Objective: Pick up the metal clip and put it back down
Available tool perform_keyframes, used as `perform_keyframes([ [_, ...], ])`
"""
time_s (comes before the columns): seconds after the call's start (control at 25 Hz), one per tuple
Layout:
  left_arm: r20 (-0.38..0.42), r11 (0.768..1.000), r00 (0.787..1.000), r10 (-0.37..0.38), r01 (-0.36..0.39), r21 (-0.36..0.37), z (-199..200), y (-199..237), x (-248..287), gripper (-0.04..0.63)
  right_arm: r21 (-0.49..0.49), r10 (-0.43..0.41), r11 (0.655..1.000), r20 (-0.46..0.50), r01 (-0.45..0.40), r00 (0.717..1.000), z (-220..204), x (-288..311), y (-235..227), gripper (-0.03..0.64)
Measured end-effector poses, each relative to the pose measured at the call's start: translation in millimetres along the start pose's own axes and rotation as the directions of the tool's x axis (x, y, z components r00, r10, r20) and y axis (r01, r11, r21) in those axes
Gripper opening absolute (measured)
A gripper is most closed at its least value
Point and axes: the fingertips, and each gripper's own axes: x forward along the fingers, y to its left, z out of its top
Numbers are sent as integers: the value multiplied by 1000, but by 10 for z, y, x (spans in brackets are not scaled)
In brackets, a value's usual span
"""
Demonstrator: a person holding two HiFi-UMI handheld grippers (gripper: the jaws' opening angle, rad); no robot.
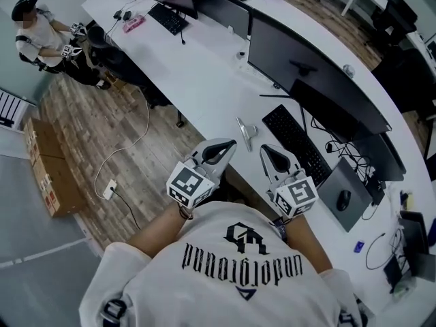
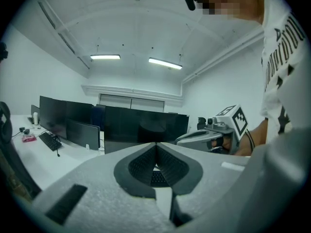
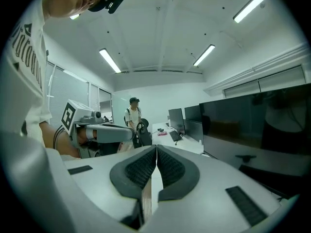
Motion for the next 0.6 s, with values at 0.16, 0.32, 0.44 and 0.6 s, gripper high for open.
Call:
perform_keyframes([
  [0.16, -11, 999, 1000, -26, 25, -43, -100, 236, 135, 12, 25, -17, 1000, -7, 18, 1000, -83, 193, -143, 12],
  [0.32, -39, 998, 998, -50, 48, -52, -249, 423, 312, 12, 56, -58, 997, -27, 60, 998, -205, 340, -330, 14],
  [0.44, -56, 995, 996, -72, 68, -77, -344, 559, 421, 12, 72, -80, 994, -49, 83, 996, -306, 471, -456, 14],
  [0.6, -72, 990, 991, -112, 105, -98, -451, 668, 522, 12, 99, -110, 988, -72, 116, 991, -443, 636, -586, 14],
])
